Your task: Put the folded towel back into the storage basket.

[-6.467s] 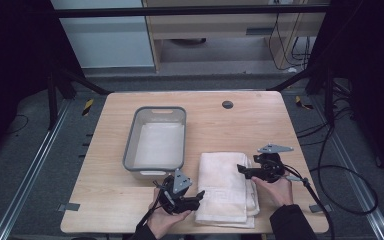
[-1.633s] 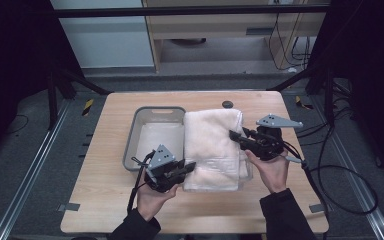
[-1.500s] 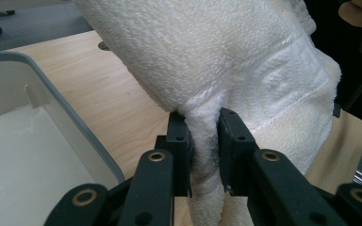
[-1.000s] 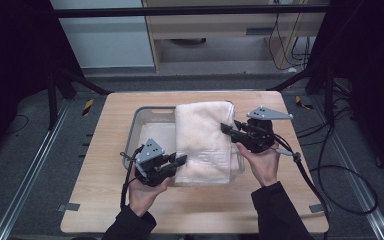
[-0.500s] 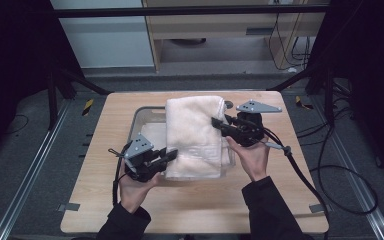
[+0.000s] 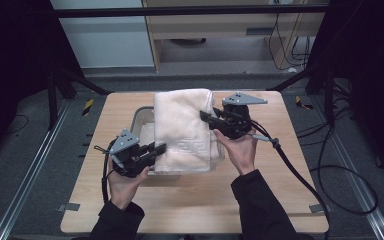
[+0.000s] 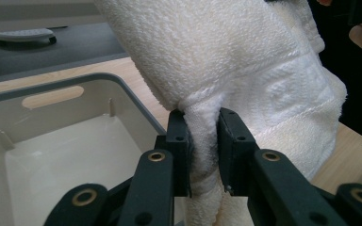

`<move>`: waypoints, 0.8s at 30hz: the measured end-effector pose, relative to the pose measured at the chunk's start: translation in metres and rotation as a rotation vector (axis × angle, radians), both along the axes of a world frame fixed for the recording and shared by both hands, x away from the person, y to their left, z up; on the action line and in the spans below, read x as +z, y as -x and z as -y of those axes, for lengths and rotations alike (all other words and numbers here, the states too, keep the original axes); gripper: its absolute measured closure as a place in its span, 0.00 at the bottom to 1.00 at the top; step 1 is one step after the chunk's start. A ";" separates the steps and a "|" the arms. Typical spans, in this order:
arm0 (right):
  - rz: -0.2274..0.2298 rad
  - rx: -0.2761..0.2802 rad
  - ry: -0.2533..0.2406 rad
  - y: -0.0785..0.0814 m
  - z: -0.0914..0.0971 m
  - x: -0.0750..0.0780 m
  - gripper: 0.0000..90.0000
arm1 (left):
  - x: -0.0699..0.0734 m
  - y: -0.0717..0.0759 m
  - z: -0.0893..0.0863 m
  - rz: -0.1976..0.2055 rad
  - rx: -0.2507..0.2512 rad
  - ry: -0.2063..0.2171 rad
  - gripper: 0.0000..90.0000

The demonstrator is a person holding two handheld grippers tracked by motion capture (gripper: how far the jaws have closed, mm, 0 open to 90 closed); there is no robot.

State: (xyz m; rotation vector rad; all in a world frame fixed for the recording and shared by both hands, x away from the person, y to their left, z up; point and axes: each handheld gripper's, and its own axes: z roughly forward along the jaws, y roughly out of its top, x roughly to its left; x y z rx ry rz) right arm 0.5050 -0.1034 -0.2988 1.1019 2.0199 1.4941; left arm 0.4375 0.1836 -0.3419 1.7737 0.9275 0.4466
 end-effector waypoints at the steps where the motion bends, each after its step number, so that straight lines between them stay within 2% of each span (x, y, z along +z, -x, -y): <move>1: 0.001 0.001 0.002 -0.001 -0.002 0.001 0.73 | 0.000 0.000 0.000 0.000 0.000 0.000 0.84; 13: 0.012 0.014 -0.006 -0.007 -0.023 0.007 0.73 | 0.010 -0.001 -0.021 0.010 0.045 0.006 0.84; 16: 0.018 0.019 -0.003 -0.010 -0.034 0.011 0.73 | 0.012 -0.003 -0.030 0.012 0.067 0.011 0.84; 24: 0.026 0.024 -0.011 -0.016 -0.050 0.010 0.73 | 0.014 -0.004 -0.042 0.013 0.108 0.007 0.84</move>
